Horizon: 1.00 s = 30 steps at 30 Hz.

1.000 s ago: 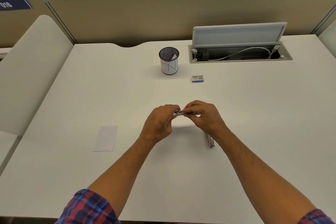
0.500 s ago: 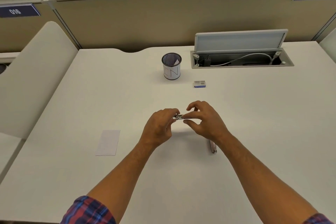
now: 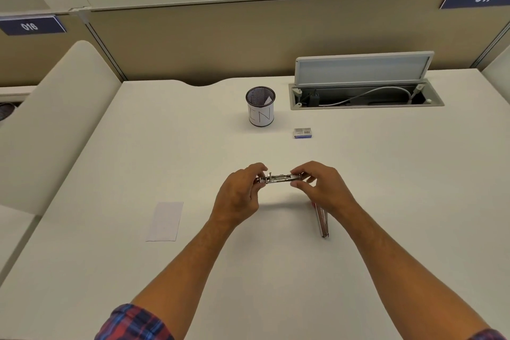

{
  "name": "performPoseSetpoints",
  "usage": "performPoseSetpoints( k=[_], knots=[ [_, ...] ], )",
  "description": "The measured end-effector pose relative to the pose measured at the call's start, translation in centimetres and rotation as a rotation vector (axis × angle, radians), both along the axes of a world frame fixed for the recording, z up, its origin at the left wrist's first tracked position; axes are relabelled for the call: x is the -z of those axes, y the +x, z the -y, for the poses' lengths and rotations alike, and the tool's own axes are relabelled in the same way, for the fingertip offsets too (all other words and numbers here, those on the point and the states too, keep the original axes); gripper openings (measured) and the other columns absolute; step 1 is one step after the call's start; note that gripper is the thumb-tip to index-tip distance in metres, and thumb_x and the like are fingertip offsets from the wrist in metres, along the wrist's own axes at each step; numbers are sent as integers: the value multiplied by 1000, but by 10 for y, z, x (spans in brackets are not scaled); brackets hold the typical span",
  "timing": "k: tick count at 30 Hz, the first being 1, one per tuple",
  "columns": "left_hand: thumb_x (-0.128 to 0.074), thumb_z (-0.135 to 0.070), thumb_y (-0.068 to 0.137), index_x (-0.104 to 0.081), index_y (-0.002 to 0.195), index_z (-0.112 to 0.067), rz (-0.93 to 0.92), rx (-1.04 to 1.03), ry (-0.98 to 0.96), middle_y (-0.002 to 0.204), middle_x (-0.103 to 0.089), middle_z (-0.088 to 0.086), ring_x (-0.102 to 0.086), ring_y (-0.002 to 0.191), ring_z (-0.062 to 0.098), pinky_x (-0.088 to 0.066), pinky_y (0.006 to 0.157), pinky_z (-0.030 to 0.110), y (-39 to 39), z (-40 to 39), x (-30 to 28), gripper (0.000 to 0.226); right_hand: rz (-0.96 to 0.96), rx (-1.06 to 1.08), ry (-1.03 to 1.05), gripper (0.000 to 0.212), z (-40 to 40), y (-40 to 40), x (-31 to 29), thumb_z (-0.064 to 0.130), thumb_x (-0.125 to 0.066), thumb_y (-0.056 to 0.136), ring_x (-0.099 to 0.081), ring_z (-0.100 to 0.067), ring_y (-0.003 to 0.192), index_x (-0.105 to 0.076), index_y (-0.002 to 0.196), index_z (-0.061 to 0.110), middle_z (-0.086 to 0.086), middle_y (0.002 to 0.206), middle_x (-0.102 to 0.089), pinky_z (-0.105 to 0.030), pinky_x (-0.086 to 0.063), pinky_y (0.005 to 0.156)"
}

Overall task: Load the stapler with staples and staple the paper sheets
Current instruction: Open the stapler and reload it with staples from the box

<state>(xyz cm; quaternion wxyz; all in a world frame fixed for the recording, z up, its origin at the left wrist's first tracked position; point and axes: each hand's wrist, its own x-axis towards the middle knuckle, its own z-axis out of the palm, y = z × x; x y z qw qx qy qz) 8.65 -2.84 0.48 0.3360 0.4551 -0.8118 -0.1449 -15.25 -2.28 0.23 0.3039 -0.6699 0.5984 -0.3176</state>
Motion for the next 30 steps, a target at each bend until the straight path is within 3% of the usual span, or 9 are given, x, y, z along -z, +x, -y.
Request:
performPoseSetpoints(
  k=[3,7,13,17,20,22,25,27,30],
  knots=[
    [-65,2,88,-60,112,-17,61,42,-69,96,-71,-1,-64,76,28,-53,66,45,0,2,0,30,21,49,31,23,1,0,0,18,-84,83,-67,-4,84,-76,104,23,8,97,-75,-7,-46,77],
    [-61,8,85,-71,115,-13,168,42,-142,102,-70,4,-64,80,29,-52,63,42,0,4,2,38,24,60,33,26,1,-1,-1,17,-85,83,-70,-9,84,-76,107,20,8,95,-75,-13,-49,80],
    [-57,14,74,-68,130,-31,372,55,-109,102,-62,5,-51,69,24,-41,54,31,-4,2,-5,73,16,56,11,26,3,-1,0,16,-85,82,-69,-9,85,-77,106,19,8,95,-75,-9,-48,80],
    [-61,8,82,-67,129,-30,409,68,-25,107,-63,2,-57,74,24,-41,55,31,-5,2,-6,60,31,59,29,25,2,-2,2,14,-86,81,-68,-8,85,-77,104,19,8,94,-74,-6,-46,78],
    [-70,-16,91,-65,126,-31,237,16,163,106,-68,-11,-65,89,18,-54,72,35,0,4,-7,38,69,80,56,24,2,-5,3,11,-88,78,-66,-5,81,-79,98,22,7,89,-74,-6,-45,75],
    [-80,-24,85,-70,114,-33,17,-71,349,97,-70,-16,-65,86,10,-54,78,30,4,7,-10,32,116,98,106,24,2,-8,3,11,-89,76,-65,0,77,-80,93,26,8,86,-75,-6,-45,72],
    [-87,-22,76,-74,93,-31,-292,-202,508,86,-75,-14,-69,80,6,-53,74,19,5,11,-13,23,244,123,189,24,1,-12,4,14,-92,73,-66,1,69,-82,87,31,7,78,-77,-9,-47,65],
    [-89,-18,73,-75,94,-29,-446,-231,552,85,-78,-9,-73,83,10,-56,77,20,5,12,-15,28,304,117,217,21,0,-13,3,18,-93,72,-66,-2,66,-83,86,30,5,74,-77,-11,-47,62],
    [-90,-11,72,-75,104,-23,-614,-216,623,87,-79,0,-76,86,16,-59,82,26,-1,10,-13,37,401,79,236,18,-2,-6,1,20,-92,72,-73,-13,74,-83,87,25,-1,78,-79,-21,-56,72]
  ],
)
